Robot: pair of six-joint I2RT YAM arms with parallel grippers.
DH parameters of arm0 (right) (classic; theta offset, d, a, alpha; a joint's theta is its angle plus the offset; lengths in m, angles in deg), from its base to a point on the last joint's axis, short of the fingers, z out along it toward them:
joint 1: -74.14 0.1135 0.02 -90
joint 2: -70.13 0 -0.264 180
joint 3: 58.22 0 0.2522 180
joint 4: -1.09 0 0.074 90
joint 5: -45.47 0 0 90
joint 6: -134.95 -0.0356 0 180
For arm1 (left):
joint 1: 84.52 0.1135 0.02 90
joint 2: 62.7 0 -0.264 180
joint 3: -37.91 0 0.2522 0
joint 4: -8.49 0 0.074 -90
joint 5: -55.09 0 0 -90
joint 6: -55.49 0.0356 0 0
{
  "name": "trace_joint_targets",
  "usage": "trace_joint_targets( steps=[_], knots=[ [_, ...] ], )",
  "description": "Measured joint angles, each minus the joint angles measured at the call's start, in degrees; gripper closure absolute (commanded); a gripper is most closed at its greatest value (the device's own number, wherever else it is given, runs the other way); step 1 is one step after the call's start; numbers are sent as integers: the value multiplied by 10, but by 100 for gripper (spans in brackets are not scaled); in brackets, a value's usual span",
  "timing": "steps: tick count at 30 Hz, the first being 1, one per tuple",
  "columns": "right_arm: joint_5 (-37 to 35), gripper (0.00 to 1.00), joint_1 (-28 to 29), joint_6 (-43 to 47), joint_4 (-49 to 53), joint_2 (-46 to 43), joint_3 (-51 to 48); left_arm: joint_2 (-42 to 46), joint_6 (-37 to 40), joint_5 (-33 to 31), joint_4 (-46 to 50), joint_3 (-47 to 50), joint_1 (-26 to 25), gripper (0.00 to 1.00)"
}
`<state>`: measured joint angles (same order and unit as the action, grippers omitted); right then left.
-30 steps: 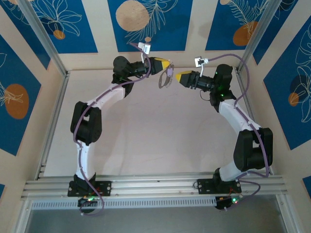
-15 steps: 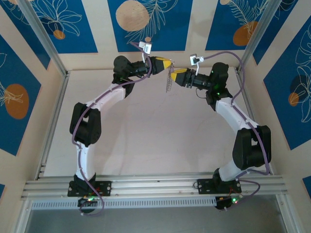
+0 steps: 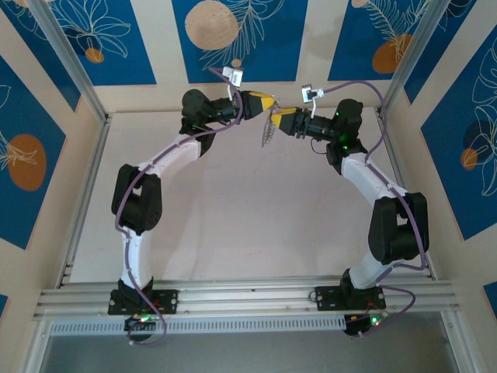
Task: Put the keys on the keyring
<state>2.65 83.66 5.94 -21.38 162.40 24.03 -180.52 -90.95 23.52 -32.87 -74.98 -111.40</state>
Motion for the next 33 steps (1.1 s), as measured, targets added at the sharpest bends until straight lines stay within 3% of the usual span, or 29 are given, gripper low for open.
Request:
trace_joint_targets(
  steps=[10, 17, 33],
  knots=[
    [15, 100, -11, -40, -48, 0, 0, 0, 0, 0, -1, 0, -2, 100],
    [20, 100, -17, -42, -41, -2, 0, 0, 1, -1, 2, 0, -2, 100],
    [24, 100, -20, 23, 85, -26, 37, 0, 16, -2, 7, 1, -3, 100]
  ],
)
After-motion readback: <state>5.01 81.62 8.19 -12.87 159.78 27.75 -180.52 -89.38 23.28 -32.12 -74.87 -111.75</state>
